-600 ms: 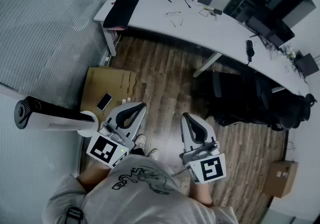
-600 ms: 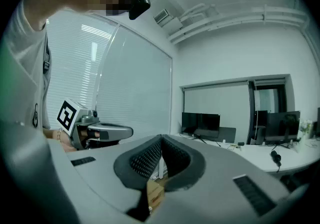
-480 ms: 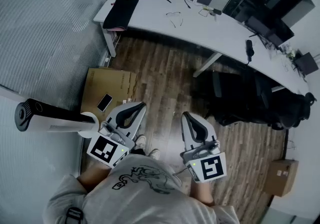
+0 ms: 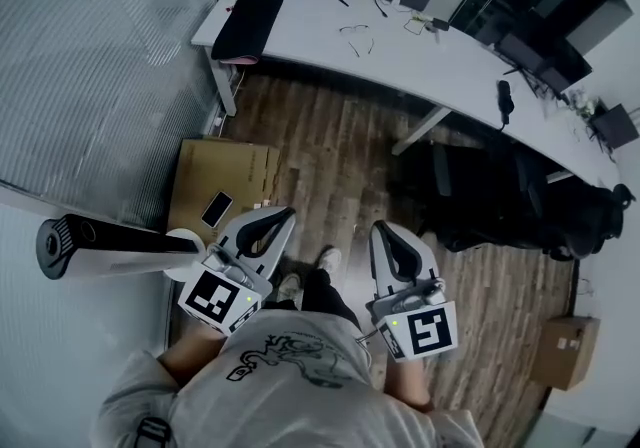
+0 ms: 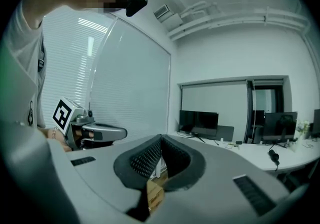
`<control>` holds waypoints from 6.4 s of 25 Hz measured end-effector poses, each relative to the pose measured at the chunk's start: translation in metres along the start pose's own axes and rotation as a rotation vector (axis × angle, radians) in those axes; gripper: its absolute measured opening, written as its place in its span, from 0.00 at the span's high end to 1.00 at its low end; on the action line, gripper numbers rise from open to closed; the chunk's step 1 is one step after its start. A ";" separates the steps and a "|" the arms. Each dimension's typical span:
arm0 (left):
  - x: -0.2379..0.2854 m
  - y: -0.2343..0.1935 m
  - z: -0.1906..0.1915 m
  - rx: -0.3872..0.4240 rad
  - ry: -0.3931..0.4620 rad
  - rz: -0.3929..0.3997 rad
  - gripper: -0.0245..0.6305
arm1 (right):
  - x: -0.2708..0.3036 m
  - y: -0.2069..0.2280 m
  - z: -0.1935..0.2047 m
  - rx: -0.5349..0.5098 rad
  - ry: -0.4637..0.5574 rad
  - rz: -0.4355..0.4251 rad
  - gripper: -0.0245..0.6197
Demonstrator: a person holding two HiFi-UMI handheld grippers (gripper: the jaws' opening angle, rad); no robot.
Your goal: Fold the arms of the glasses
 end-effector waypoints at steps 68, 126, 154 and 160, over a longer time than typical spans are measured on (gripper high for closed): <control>0.474 -0.121 -0.019 0.033 -0.054 -0.022 0.93 | 0.226 0.423 -0.091 0.034 0.031 -0.039 0.95; 0.697 -0.506 0.077 0.016 -0.143 0.076 0.93 | 0.644 0.533 -0.135 0.002 -0.056 0.084 0.94; 0.817 -0.534 0.300 0.068 -0.601 0.267 0.81 | 0.721 0.668 0.073 0.057 -0.442 0.236 0.90; 0.834 -0.533 0.340 0.077 -0.678 0.290 0.80 | 0.734 0.681 0.109 0.086 -0.516 0.241 0.90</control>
Point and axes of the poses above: the fingertips, and each gripper's own axes: x forward along the fingers, y to its right, z out of its underside, the point moved 7 cm from there along -x, backward along the fingers, and after that the axes turned 12 degrees about x, right-handed, at the moved point
